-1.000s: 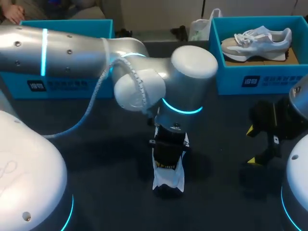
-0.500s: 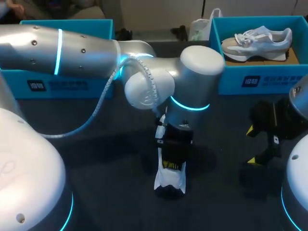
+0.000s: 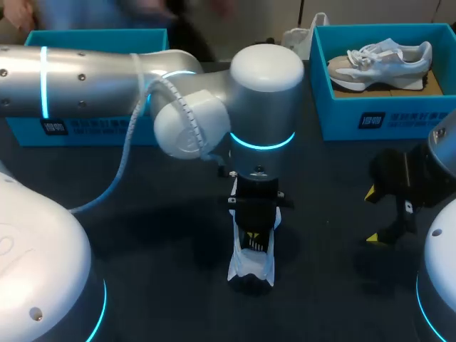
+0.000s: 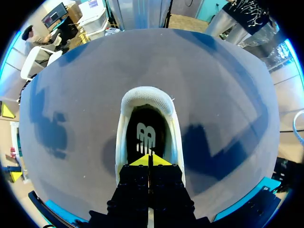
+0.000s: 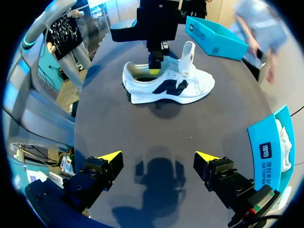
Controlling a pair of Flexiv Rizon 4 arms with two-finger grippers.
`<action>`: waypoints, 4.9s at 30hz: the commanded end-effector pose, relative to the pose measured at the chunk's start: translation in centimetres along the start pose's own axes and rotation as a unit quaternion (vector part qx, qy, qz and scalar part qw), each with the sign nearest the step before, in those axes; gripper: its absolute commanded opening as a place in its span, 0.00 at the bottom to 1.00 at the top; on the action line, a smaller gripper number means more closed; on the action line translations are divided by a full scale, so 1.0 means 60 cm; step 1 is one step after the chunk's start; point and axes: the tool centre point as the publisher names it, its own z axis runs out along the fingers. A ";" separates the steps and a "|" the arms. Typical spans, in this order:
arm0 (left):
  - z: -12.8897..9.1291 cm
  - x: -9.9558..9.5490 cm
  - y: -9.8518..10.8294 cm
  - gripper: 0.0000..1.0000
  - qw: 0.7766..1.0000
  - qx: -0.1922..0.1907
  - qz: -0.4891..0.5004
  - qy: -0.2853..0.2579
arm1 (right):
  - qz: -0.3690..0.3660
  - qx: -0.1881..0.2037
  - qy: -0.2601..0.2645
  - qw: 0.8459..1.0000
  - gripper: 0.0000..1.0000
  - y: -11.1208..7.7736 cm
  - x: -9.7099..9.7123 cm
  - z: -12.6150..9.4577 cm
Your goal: Take the shoe out of the shoebox, open the shoe tongue, remove and reinsert the insole, then place the shoe into the shoebox
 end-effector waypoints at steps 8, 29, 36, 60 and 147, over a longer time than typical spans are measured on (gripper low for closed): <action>0.022 0.003 0.010 0.25 1.000 -0.022 -0.016 -0.010 | 0.000 0.000 -0.001 1.000 1.00 -0.001 0.002 0.001; 0.004 0.008 0.025 1.00 1.000 -0.015 -0.001 -0.023 | 0.000 0.000 -0.001 1.000 1.00 -0.001 0.002 0.001; -0.010 0.008 0.046 1.00 1.000 -0.012 -0.001 -0.028 | 0.000 0.000 -0.001 1.000 1.00 -0.001 0.002 0.001; -0.147 0.021 0.171 1.00 0.998 -0.044 -0.009 -0.035 | 0.000 0.000 -0.001 1.000 1.00 -0.001 0.002 0.001; -0.011 -0.002 0.024 0.21 0.995 0.088 0.027 -0.048 | 0.000 0.000 -0.001 1.000 1.00 -0.001 0.002 0.001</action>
